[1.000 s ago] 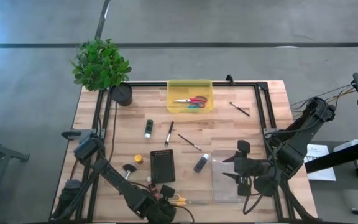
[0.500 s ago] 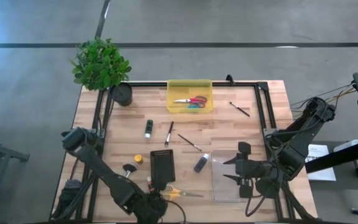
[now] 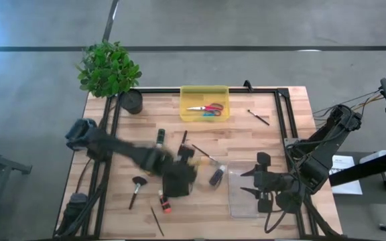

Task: Pick & Place Paint Supplies
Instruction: Put the yellow scissors into the yellow bin

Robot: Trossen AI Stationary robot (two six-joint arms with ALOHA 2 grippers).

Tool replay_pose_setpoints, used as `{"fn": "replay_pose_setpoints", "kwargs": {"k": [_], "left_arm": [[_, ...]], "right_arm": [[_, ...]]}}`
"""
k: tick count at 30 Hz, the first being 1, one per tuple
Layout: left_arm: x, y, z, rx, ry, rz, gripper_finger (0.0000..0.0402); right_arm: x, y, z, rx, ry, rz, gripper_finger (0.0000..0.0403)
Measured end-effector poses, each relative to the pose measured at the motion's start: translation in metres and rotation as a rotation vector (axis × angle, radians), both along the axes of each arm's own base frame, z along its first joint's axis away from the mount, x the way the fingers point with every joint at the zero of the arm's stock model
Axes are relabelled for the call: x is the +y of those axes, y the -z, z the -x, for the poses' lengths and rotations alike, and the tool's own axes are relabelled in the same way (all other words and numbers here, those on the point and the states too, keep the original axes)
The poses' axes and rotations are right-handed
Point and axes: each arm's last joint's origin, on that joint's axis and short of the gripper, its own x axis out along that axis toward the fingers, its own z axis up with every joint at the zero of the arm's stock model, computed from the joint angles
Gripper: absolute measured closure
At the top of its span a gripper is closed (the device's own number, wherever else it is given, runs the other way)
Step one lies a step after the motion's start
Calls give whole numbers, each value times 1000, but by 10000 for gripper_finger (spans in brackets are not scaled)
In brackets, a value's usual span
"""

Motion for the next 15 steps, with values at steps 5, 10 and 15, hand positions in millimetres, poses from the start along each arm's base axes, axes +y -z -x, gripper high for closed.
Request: {"fn": "replay_pose_setpoints", "kwargs": {"k": [5, 10, 15], "left_arm": [[87, -1, -18, 29, -96, -13, 380], [175, -2, -19, 18, -193, 0, 380], [239, -1, -8, 3, -253, 20, 380]], "right_arm": [[0, 0, 0, -7, 4, 8, 205], [0, -1, 0, -17, 12, 18, 205], [0, -2, -2, -45, 17, 23, 205]]}}
